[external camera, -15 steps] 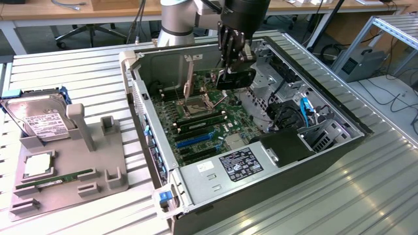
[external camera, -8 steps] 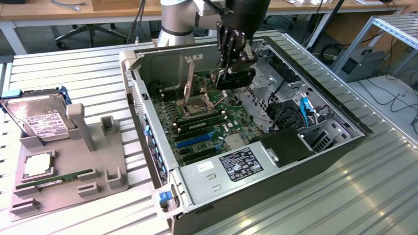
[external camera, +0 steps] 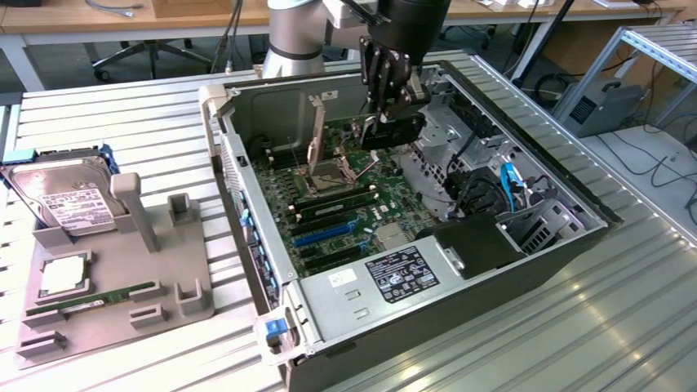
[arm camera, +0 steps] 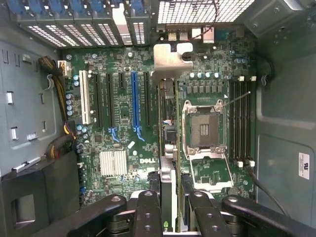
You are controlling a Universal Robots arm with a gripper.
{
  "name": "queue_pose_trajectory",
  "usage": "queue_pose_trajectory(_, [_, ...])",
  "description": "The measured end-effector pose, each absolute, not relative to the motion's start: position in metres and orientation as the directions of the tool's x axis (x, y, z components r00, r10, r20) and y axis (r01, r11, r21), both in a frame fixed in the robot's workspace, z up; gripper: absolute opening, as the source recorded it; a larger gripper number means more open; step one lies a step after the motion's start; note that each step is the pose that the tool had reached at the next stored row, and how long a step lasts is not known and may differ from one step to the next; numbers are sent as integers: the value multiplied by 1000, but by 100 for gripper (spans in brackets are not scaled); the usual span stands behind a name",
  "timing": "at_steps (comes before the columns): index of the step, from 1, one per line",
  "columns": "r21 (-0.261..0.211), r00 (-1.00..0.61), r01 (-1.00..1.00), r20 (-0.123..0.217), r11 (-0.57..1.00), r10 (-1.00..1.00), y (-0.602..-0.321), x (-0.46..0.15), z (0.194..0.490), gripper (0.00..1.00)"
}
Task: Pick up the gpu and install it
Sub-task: 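Insert the gpu into the slot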
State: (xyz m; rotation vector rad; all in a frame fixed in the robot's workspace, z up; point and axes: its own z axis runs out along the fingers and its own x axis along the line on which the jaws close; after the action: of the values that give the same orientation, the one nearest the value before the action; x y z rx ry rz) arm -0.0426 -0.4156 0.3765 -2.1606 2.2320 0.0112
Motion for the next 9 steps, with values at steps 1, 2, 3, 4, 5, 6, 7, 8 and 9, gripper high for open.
queue_pose_trajectory(1, [-19, -30, -999, -30, 31, -999, -416, -43, 376, 27])
queue_pose_trajectory(2, [-19, -27, -999, -30, 28, -999, -416, -43, 376, 27])
queue_pose_trajectory(3, [-19, -24, -1000, -30, 25, -999, -416, -43, 376, 27])
queue_pose_trajectory(4, [-19, -21, -1000, -30, 22, -999, -416, -43, 376, 27])
queue_pose_trajectory(5, [-19, -18, -1000, -30, 19, -999, -416, -43, 376, 27])
queue_pose_trajectory(6, [-19, -15, -1000, -30, 16, -999, -416, -43, 376, 27])
queue_pose_trajectory(7, [-19, -12, -1000, -30, 13, -999, -416, -43, 376, 27])
queue_pose_trajectory(8, [-19, -8, -1000, -30, 9, -1000, -416, -43, 376, 27])
queue_pose_trajectory(9, [-19, -5, -1000, -30, 6, -1000, -416, -43, 376, 27])
